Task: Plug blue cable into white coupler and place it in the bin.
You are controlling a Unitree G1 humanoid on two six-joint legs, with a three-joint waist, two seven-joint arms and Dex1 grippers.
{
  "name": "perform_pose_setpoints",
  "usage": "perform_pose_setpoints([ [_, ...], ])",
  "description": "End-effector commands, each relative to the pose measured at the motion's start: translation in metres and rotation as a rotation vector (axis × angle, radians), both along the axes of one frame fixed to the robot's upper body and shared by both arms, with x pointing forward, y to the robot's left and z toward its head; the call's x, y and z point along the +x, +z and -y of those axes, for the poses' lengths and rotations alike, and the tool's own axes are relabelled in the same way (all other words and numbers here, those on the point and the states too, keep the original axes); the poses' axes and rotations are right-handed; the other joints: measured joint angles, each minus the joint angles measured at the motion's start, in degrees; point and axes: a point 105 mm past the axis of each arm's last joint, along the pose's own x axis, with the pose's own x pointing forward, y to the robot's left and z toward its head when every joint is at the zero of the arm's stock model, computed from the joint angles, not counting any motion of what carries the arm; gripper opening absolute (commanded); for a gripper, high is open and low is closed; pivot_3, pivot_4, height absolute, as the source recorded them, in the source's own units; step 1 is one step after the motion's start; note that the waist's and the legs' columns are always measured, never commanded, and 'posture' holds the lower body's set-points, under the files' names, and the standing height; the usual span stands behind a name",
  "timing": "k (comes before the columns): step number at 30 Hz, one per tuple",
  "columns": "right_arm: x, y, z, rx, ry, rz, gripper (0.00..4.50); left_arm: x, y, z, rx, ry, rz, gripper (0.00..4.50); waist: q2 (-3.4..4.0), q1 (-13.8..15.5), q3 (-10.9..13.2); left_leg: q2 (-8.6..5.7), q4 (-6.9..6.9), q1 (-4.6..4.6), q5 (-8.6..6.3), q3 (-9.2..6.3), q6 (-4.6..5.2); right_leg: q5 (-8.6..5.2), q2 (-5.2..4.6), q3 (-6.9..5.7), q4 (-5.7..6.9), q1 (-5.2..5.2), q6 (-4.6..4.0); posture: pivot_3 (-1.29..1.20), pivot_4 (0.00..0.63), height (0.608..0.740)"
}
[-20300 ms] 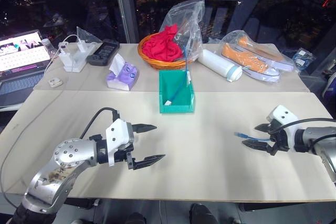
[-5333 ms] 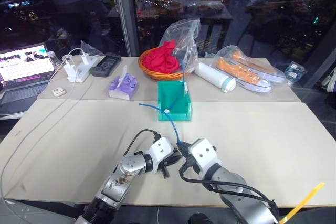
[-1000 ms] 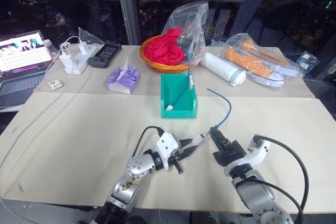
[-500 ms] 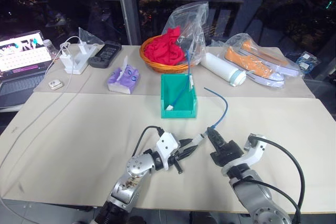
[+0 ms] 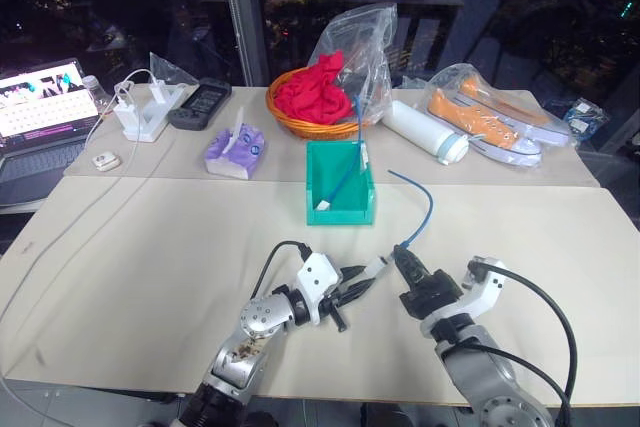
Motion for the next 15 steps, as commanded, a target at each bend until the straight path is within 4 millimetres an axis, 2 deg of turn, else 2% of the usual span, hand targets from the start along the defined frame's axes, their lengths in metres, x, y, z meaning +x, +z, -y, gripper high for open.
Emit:
perform_pose_setpoints([
  [1,-0.0003,-0.0058,-0.0106,-0.021,0.045,-0.018,0.0,-0.002,0.0163,0.0046,-0.048,-0.014,0.049,0.59,0.0,0.0,0.0,0.0,0.0,0.0,0.0,0.0,0.0,0.0,0.0,0.0,0.01,0.0,0.0,0.0,0.15,0.722],
  [15,0.0044,-0.0065,-0.0127,-0.026,0.027,-0.013,0.0,0.0007,0.0219,0.0101,-0.084,0.002,0.013,0.59,0.0,0.0,0.0,-0.01,0.05,0.01,0.0,0.0,0.0,0.0,0.0,0.0,0.05,0.01,0.0,0.0,0.15,0.722],
])
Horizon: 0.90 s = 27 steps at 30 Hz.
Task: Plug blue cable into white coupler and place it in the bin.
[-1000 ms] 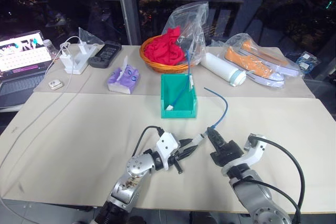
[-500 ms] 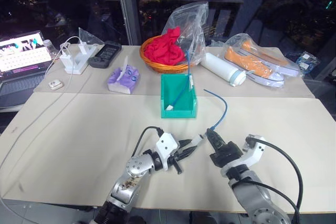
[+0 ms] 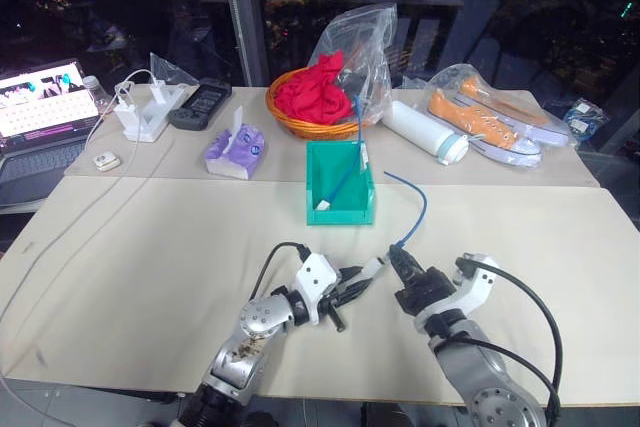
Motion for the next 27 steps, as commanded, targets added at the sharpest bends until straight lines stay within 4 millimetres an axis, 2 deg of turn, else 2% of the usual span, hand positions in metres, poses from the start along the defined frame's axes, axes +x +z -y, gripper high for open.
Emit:
perform_pose_setpoints([
  [1,-0.003,0.0,-0.01,0.017,0.037,0.004,0.0,-0.001,0.026,0.011,-0.087,-0.019,0.045,0.59,0.0,0.0,0.0,0.0,0.0,0.0,0.0,0.0,0.0,0.0,0.0,0.0,0.0,0.0,0.0,0.0,0.15,0.722],
  [12,-0.002,0.002,-0.011,-0.007,0.034,0.023,0.0,0.002,0.032,0.013,-0.116,0.016,0.021,0.59,0.0,0.0,0.0,0.0,0.02,0.01,0.0,0.0,0.0,0.0,0.0,0.0,0.02,0.01,0.0,0.0,0.15,0.722],
  [21,0.002,-0.007,-0.01,-0.062,0.037,0.009,0.0,0.002,0.036,0.015,-0.118,0.012,0.039,0.59,0.0,0.0,0.0,-0.01,0.03,0.02,0.0,0.0,0.0,0.0,0.0,0.0,0.03,0.01,0.0,0.0,0.15,0.722],
  [27,0.006,-0.002,-0.008,-0.068,0.047,0.032,0.0,0.001,0.036,0.014,-0.107,0.011,0.052,0.59,0.0,0.0,0.0,-0.01,0.05,0.02,0.0,0.0,0.0,0.0,0.0,0.0,0.03,0.02,0.0,0.0,0.15,0.722],
])
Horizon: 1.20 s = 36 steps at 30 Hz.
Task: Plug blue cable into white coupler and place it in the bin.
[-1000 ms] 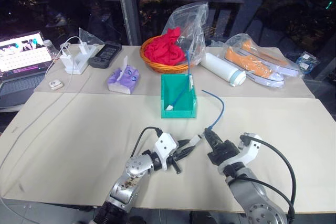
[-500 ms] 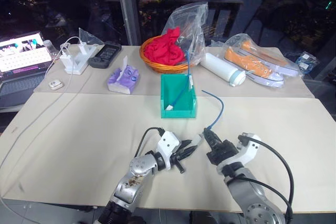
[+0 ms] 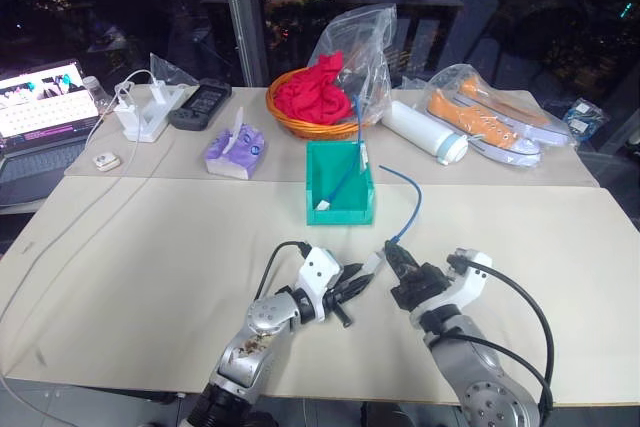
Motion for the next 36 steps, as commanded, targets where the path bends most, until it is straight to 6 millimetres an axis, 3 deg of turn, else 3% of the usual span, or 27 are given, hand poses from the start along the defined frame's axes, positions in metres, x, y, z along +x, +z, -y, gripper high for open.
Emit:
perform_pose_setpoints([
  [1,-0.001,-0.006,-0.003,-0.013,0.023,-0.024,0.0,-0.005,0.036,0.008,-0.072,-0.034,0.129,0.59,0.0,0.0,0.0,0.0,0.0,0.0,0.0,0.0,0.0,0.0,0.0,0.0,0.0,0.0,0.0,0.0,0.15,0.722],
  [22,-0.014,-0.03,-0.008,0.0,0.075,-0.051,0.0,-0.002,0.056,0.005,-0.168,-0.034,0.094,0.59,0.0,0.0,0.0,0.0,0.02,0.02,0.0,0.0,0.0,0.0,0.0,0.0,0.02,0.03,0.0,0.0,0.15,0.722],
  [30,-0.031,-0.05,-0.024,-0.251,0.265,-0.043,0.0,0.001,0.067,0.007,-0.195,-0.025,0.087,0.59,0.0,0.0,0.0,-0.02,0.04,0.04,0.0,0.0,-0.01,0.0,0.0,0.0,0.01,0.06,0.0,0.0,0.15,0.722],
  [36,-0.04,-0.07,-0.03,-0.343,0.367,-0.083,0.0,0.002,0.07,0.006,-0.2,-0.018,0.085,0.59,0.0,0.0,0.0,-0.03,0.05,0.09,0.0,-0.01,0.0,0.0,0.0,0.0,0.0,0.15,0.0,0.0,0.15,0.722],
])
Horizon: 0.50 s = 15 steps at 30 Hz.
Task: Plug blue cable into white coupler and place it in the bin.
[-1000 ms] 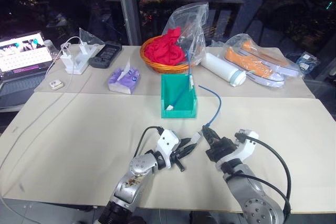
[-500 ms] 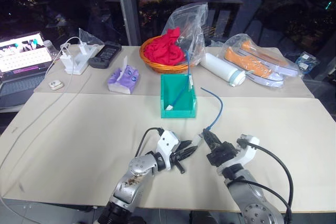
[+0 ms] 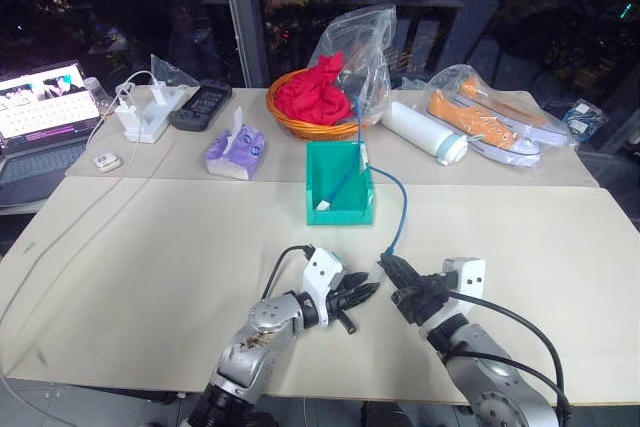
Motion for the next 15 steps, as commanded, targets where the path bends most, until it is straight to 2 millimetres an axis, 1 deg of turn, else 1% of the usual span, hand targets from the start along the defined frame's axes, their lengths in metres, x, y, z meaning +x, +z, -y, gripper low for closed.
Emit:
perform_pose_setpoints([
  [1,-0.027,-0.058,-0.031,-0.062,0.187,-0.23,0.0,0.008,0.073,0.0,-0.173,0.044,0.224,0.59,0.0,0.0,0.0,0.0,0.01,0.01,0.0,0.0,0.0,0.0,0.0,0.0,-0.02,0.06,0.0,0.0,0.15,0.722],
  [3,-0.03,-0.07,-0.031,-0.094,0.193,-0.275,0.0,0.009,0.074,0.0,-0.175,0.049,0.225,0.59,0.0,0.1,0.0,0.0,0.02,0.02,0.0,0.0,0.0,0.0,0.0,0.0,-0.04,0.16,0.0,0.0,0.15,0.722],
  [4,-0.031,-0.073,-0.031,-0.101,0.199,-0.286,0.0,0.009,0.074,0.0,-0.175,0.05,0.227,0.59,0.01,0.1,0.0,0.0,0.01,0.01,-0.01,0.0,0.01,0.0,0.0,0.0,-0.04,0.24,0.01,0.0,0.15,0.722],
  [6,-0.031,-0.073,-0.032,-0.105,0.203,-0.284,0.0,0.009,0.074,0.0,-0.171,0.051,0.231,0.59,0.0,0.0,0.0,0.0,0.01,0.02,-0.01,0.0,0.02,0.0,0.0,0.0,-0.05,0.27,0.01,0.0,0.15,0.722],
  [9,-0.027,-0.065,-0.028,-0.104,0.182,-0.246,0.0,0.007,0.072,-0.001,-0.151,0.046,0.246,0.59,0.0,0.0,0.0,0.01,0.01,0.03,0.0,0.0,0.01,0.0,0.01,0.0,-0.03,0.29,0.01,0.0,0.15,0.722],
  [13,-0.016,-0.028,-0.018,-0.096,0.115,-0.099,0.0,0.008,0.072,-0.008,-0.125,0.039,0.272,0.59,0.0,0.0,0.0,0.0,0.01,0.04,0.0,0.0,0.0,0.0,0.0,0.0,-0.03,0.29,0.01,0.0,0.15,0.722],
  [15,-0.017,-0.009,-0.016,-0.091,0.098,-0.038,0.0,0.007,0.075,-0.012,-0.111,0.029,0.292,0.59,0.0,0.0,0.0,0.01,0.02,0.04,0.0,0.0,0.0,0.0,0.01,0.0,-0.03,0.24,0.01,0.0,0.15,0.722],
])
